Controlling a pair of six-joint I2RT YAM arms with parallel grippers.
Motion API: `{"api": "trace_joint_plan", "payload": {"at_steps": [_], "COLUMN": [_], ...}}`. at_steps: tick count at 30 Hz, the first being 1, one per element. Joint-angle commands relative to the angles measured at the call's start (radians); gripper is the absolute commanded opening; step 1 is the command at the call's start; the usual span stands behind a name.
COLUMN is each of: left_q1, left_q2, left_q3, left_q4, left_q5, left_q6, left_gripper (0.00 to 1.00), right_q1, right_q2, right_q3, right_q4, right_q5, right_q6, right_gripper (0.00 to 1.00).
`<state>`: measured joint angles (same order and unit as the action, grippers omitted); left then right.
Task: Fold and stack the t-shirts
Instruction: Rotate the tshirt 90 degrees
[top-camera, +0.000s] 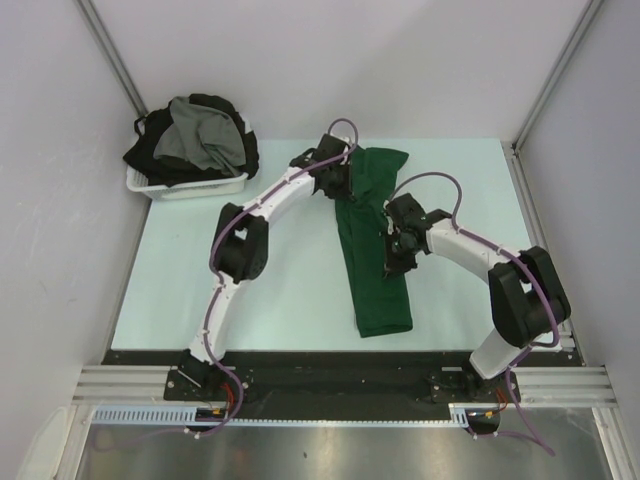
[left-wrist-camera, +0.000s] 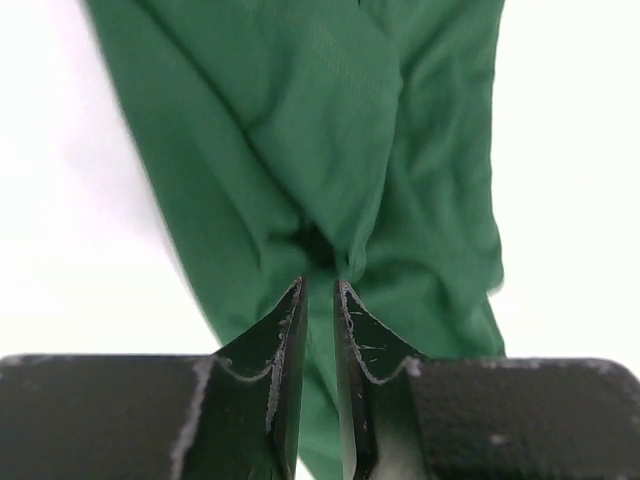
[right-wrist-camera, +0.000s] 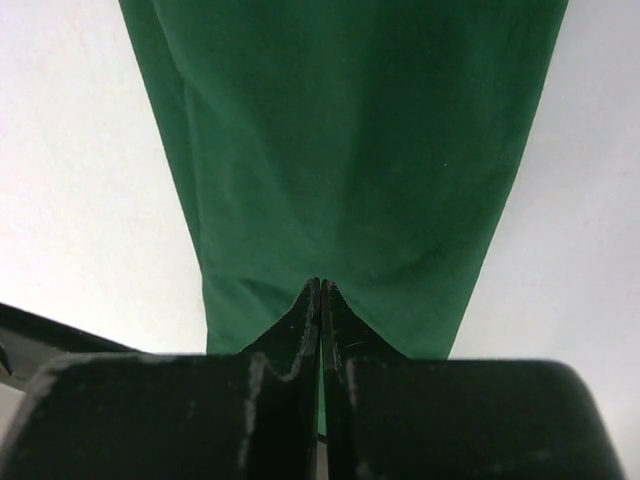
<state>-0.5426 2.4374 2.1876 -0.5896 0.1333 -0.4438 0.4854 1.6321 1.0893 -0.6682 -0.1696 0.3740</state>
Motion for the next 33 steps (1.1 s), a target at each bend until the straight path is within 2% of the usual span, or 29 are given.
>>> {"api": "trace_joint_plan", "payload": {"at_steps": [1, 11, 18, 33], "left_q1": [-0.013, -0.03, -0.031, -0.03], "left_q2": [-0.179, -0.33, -0.521, -0.607], "left_q3": [-0.067, -0.201, -0.285, -0.333], "left_q4": [0.013, -0.033, -0.068, -0.085], "left_q5": [-0.015, -0.044, -0.128, -0.166], "left_q6": [0.027, 0.051, 0.088, 0.117], "left_gripper": [0.21, 0.21, 0.22, 0.22], "right_q1": [0.022, 0.096, 0.126, 0.329], "right_q2": [-0.002, -0.017, 0.003, 0.034], "right_q3": [-0.002, -0.075, -0.161, -0.229], "right_q4": [0.076, 0.128, 0.163, 0.242], "right_q5": [0.035, 0.058, 0.111, 0.087], "right_q6": [0.005, 0.002, 0.042, 0.147], "right_gripper": [0.0, 0.0, 0.0, 0.0]}}
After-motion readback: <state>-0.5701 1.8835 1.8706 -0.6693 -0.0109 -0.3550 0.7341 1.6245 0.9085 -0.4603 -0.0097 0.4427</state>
